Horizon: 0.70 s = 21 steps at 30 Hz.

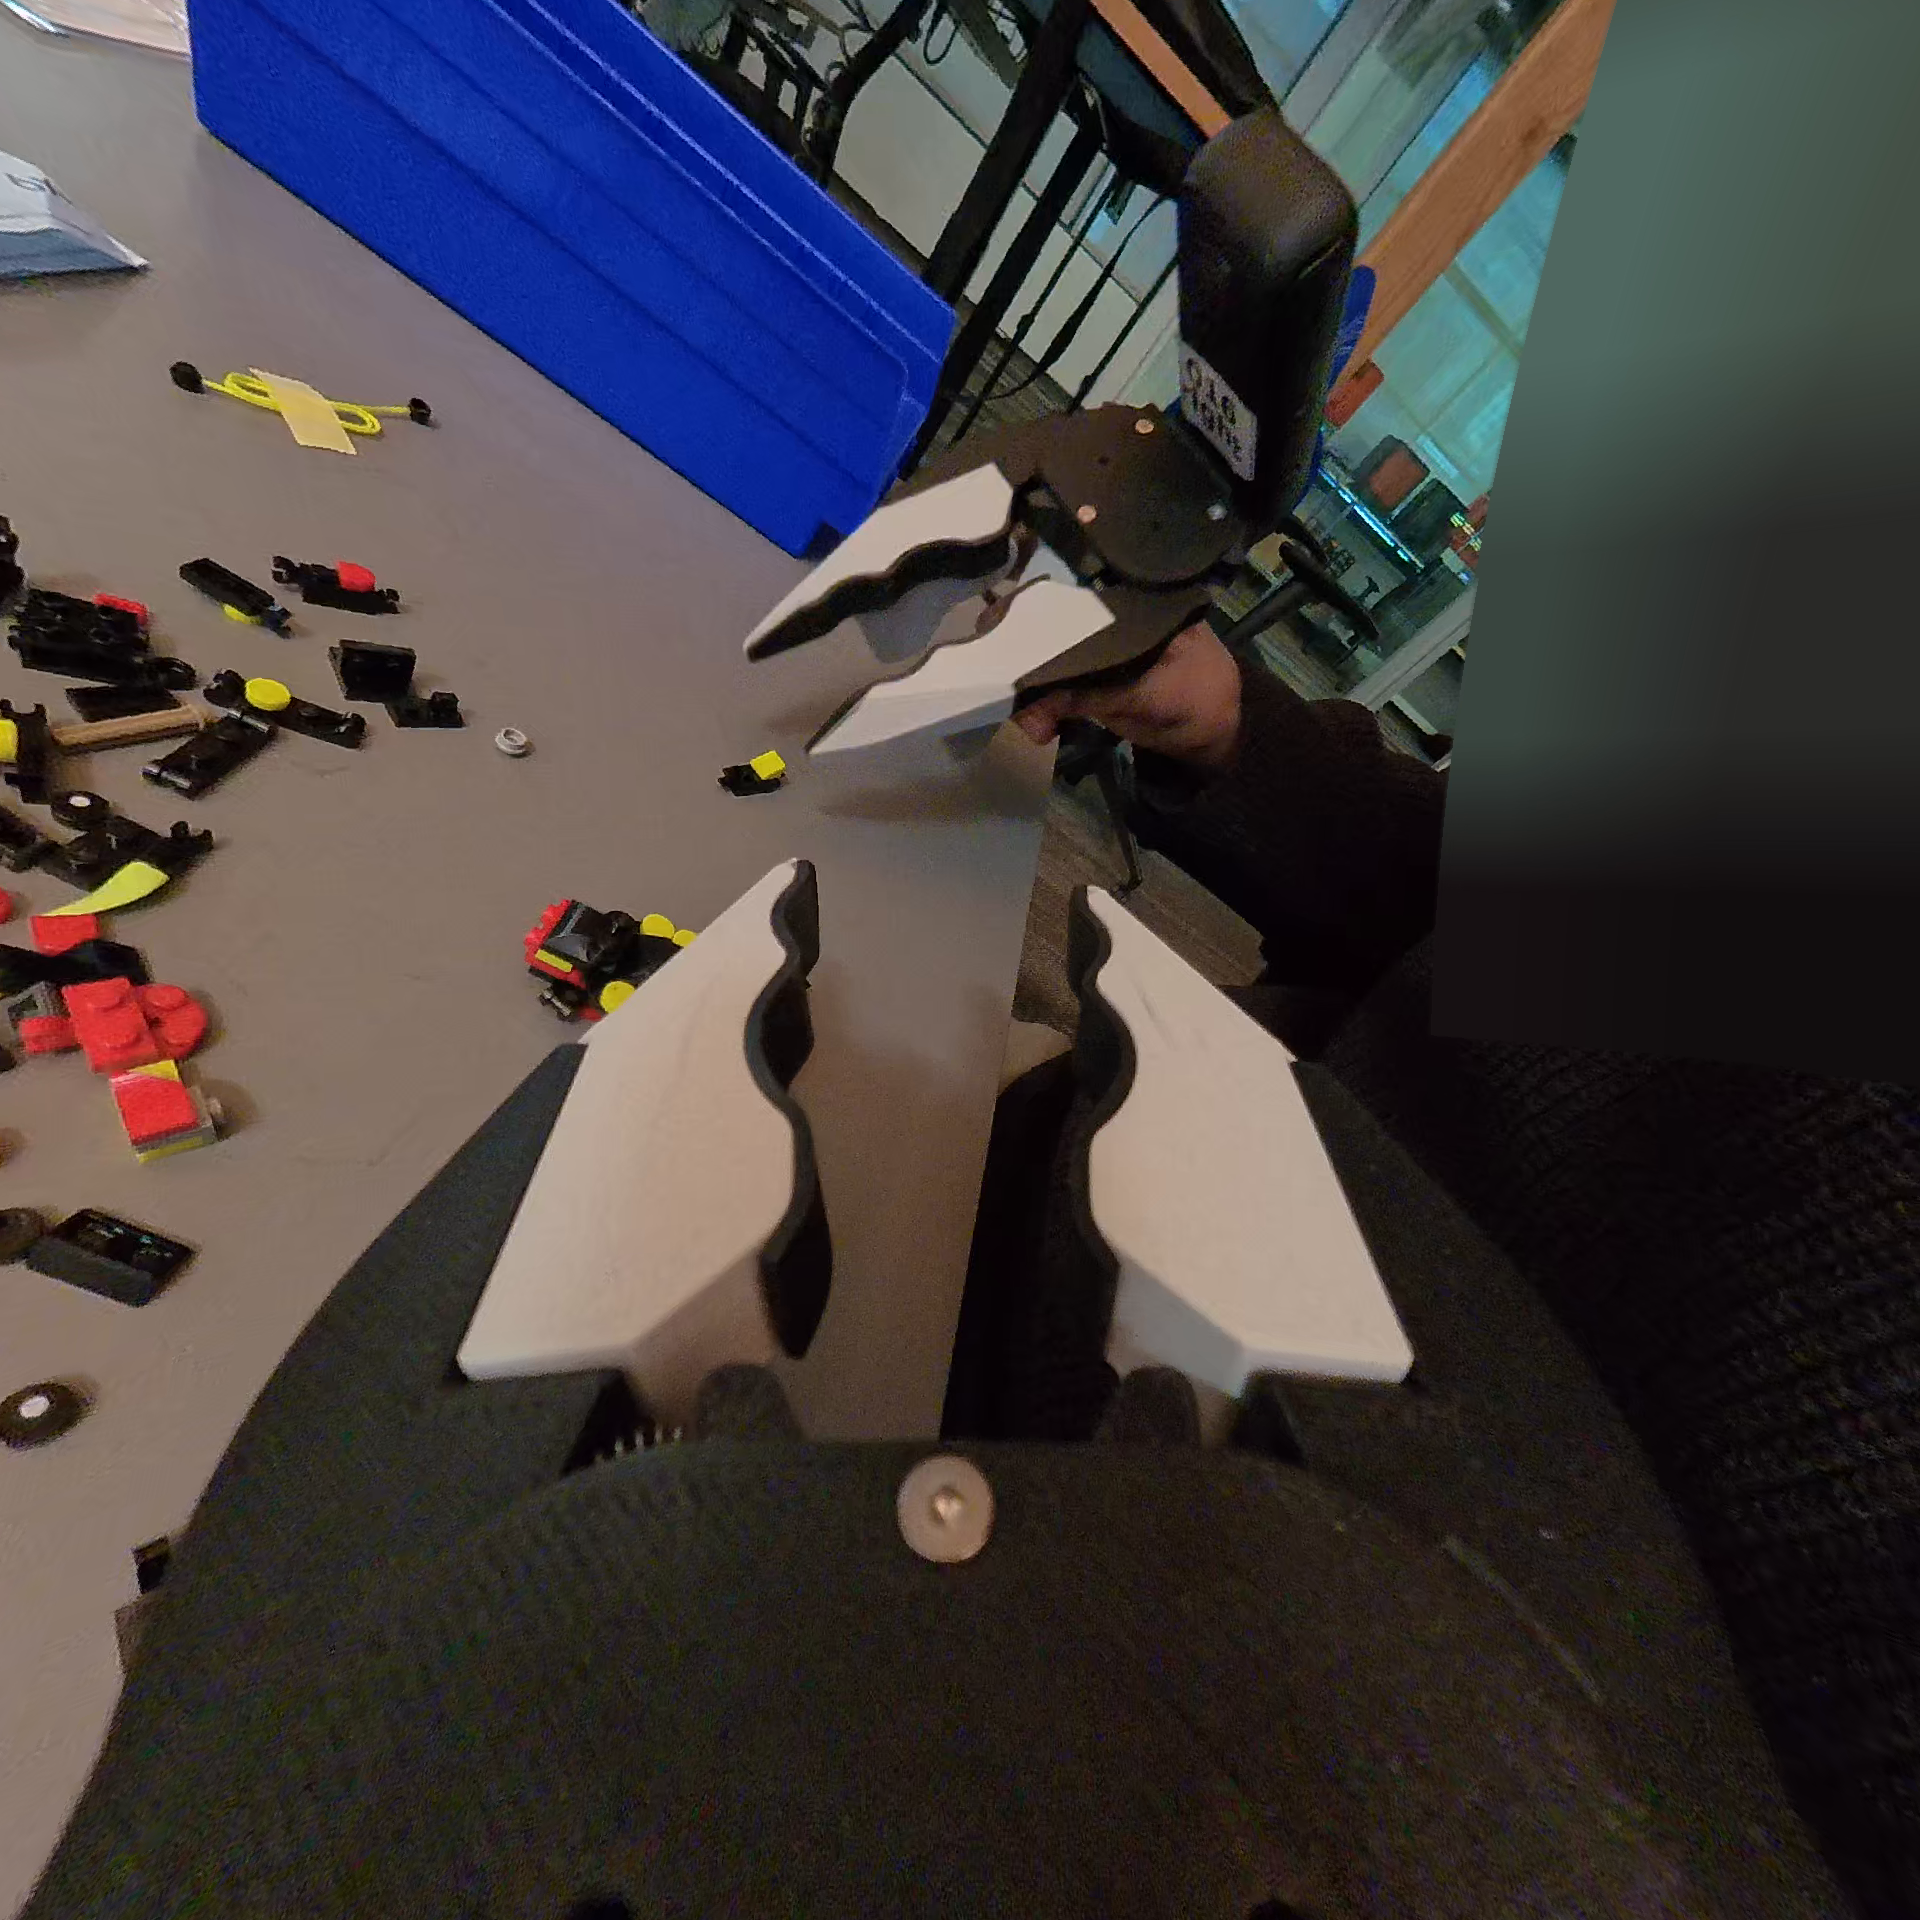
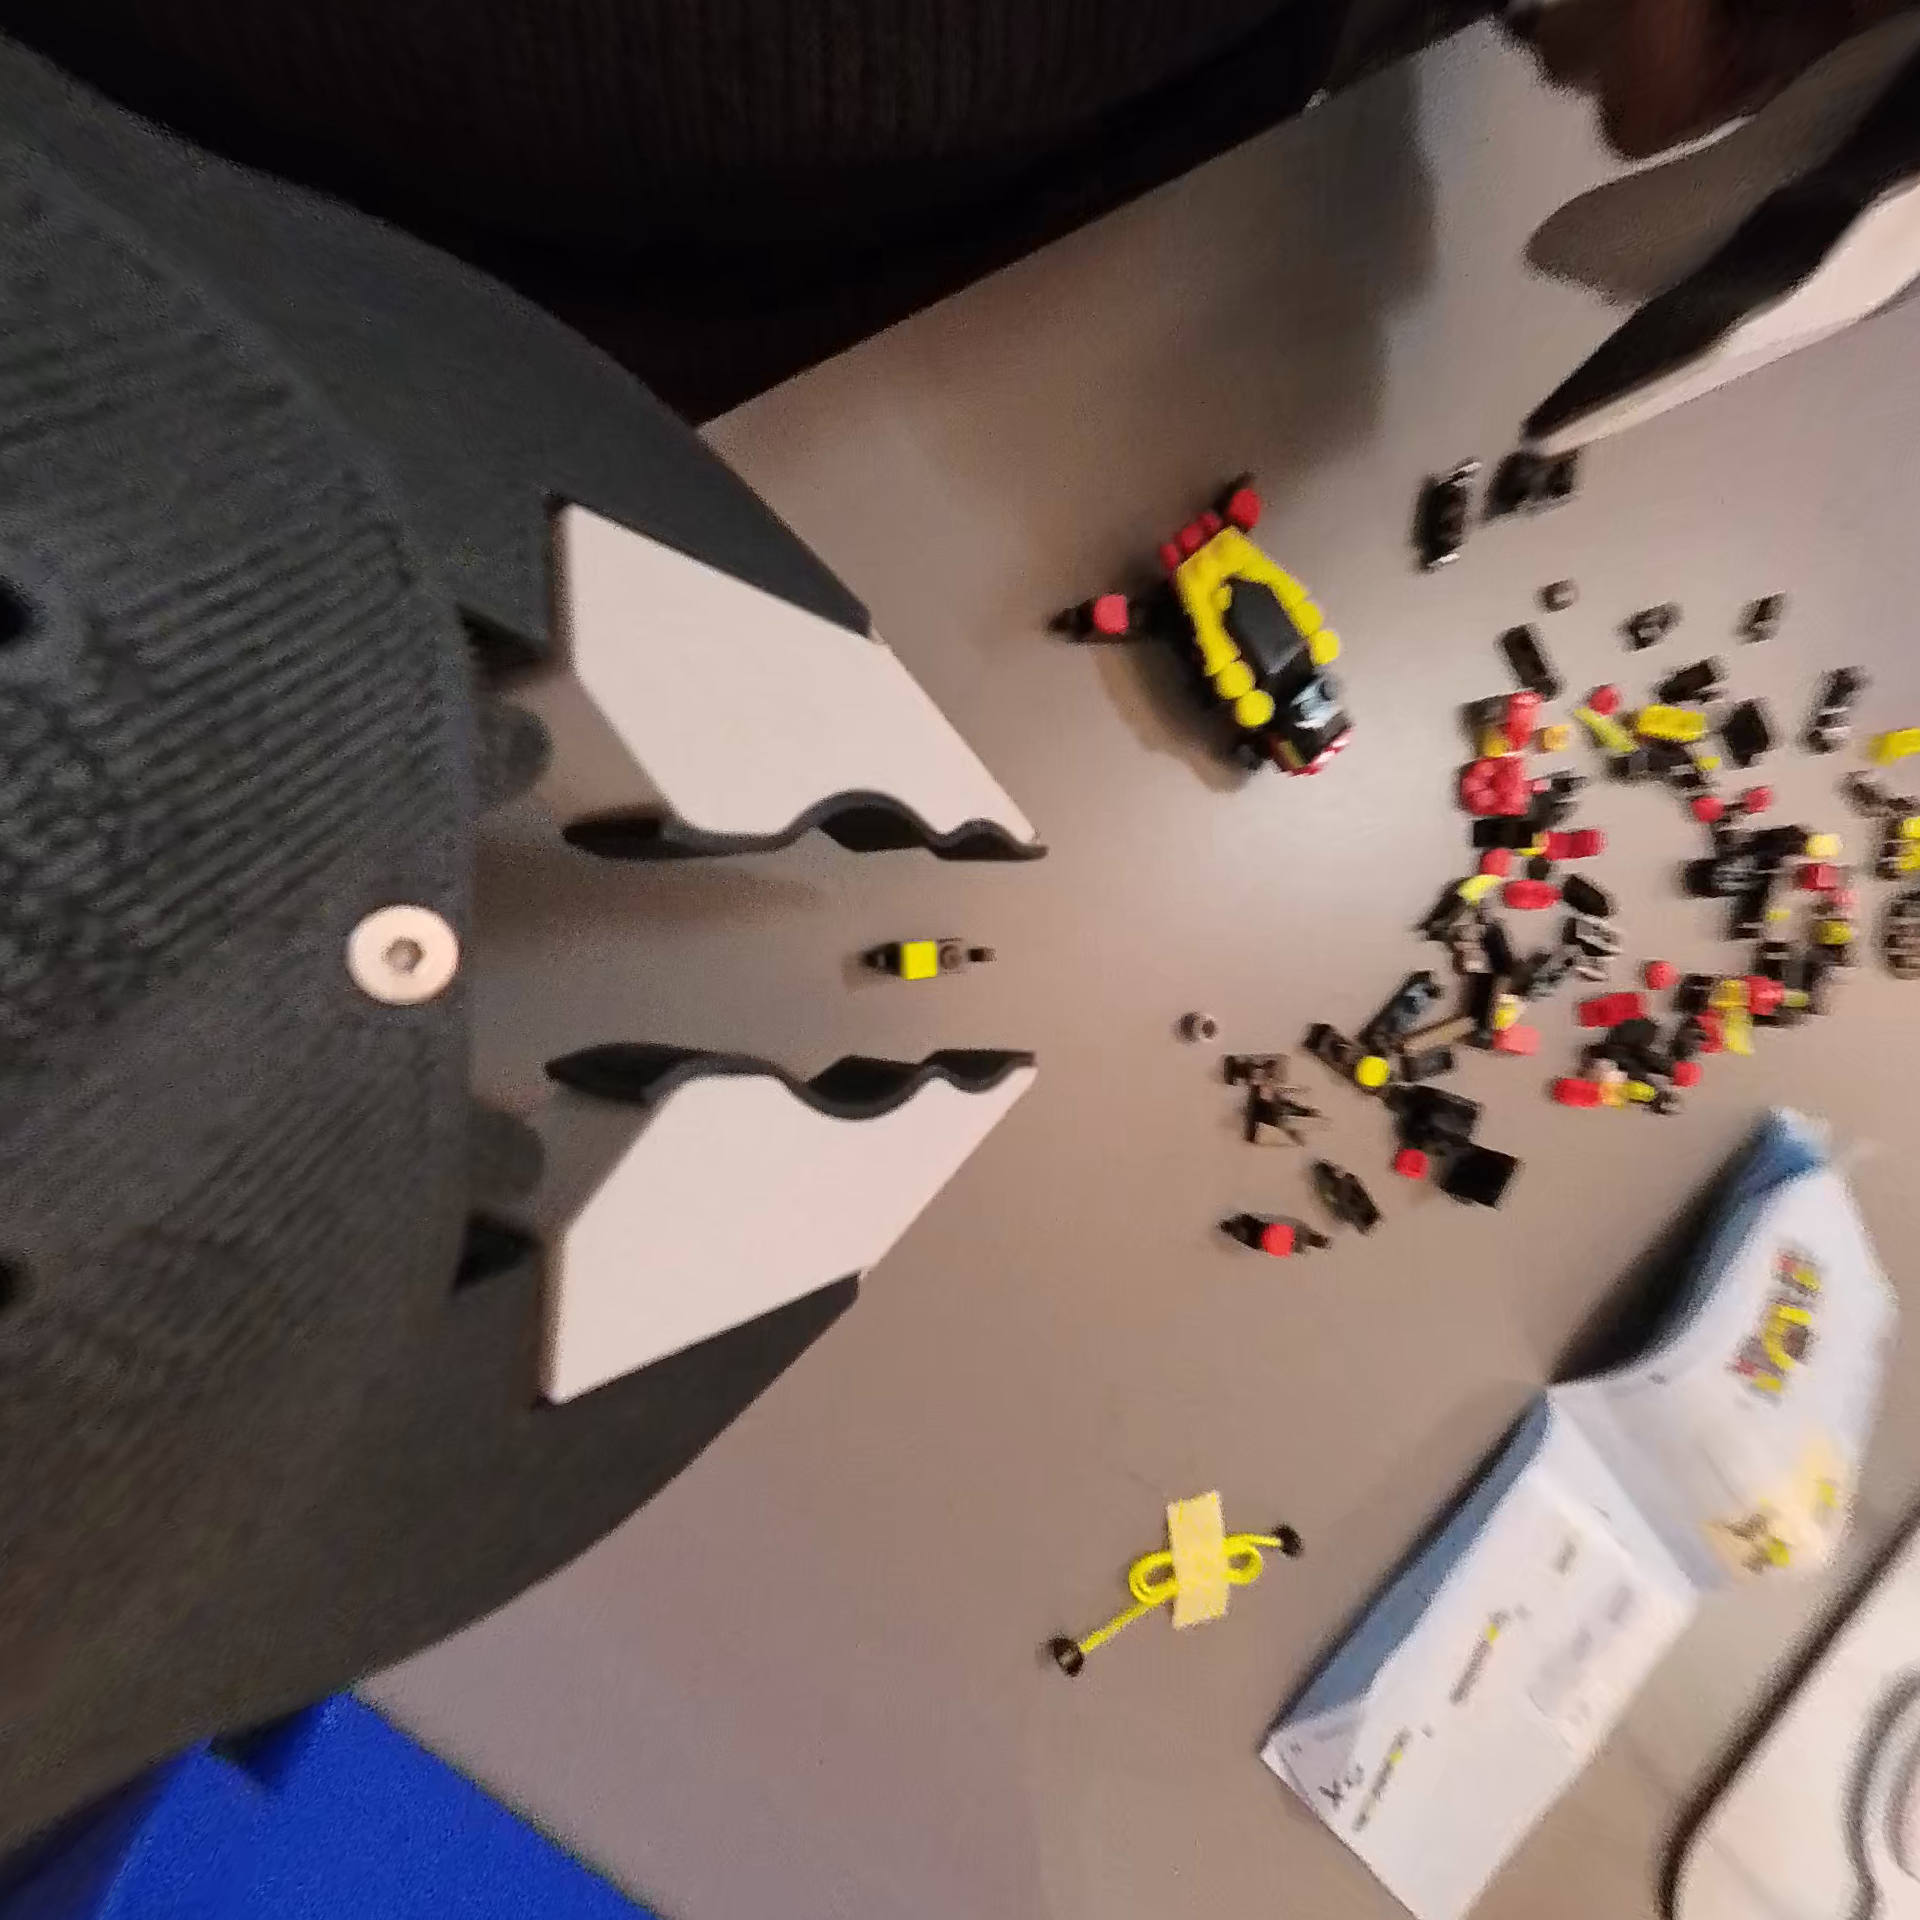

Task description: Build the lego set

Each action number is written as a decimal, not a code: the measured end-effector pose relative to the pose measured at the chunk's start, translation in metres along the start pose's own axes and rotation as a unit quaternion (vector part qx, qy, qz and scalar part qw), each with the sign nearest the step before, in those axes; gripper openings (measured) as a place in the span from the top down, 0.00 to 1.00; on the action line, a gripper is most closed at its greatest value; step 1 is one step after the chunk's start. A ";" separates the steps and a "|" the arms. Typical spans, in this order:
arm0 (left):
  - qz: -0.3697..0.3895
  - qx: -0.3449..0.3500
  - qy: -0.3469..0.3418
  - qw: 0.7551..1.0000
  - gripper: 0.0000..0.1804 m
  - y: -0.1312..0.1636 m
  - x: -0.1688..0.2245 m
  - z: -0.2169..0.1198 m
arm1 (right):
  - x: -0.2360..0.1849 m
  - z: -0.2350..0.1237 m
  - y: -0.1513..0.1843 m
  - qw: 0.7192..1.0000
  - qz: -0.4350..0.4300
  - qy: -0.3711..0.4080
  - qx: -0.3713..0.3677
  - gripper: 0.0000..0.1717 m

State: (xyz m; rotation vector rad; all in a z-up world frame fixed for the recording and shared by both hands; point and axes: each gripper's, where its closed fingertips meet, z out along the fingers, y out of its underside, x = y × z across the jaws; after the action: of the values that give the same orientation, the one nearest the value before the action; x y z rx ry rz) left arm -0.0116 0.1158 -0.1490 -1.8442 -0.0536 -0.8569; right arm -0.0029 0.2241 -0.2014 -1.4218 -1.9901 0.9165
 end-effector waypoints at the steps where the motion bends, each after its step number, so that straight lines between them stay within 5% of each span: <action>1: 0.000 -0.001 0.000 1.000 0.75 0.000 0.000 0.000 | 0.000 -0.003 -0.006 1.000 0.008 -0.003 0.018 0.79; 6: 0.001 -0.004 -0.003 1.000 0.75 0.001 -0.002 0.001 | -0.003 -0.010 -0.022 0.996 0.035 -0.024 0.075 0.75; 15: 0.019 -0.003 -0.014 1.000 0.77 -0.001 -0.005 0.000 | -0.007 -0.003 -0.017 0.998 0.013 -0.017 0.056 0.77; 21: 0.071 0.064 -0.202 0.975 0.81 -0.043 -0.074 -0.063 | -0.011 -0.001 -0.019 0.998 0.018 -0.024 0.059 0.78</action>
State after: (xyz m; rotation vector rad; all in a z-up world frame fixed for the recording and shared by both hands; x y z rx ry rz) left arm -0.1171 0.1080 -0.1453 -1.8496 -0.2240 -0.3610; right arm -0.0102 0.2094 -0.1867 -1.3870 -1.9167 1.0758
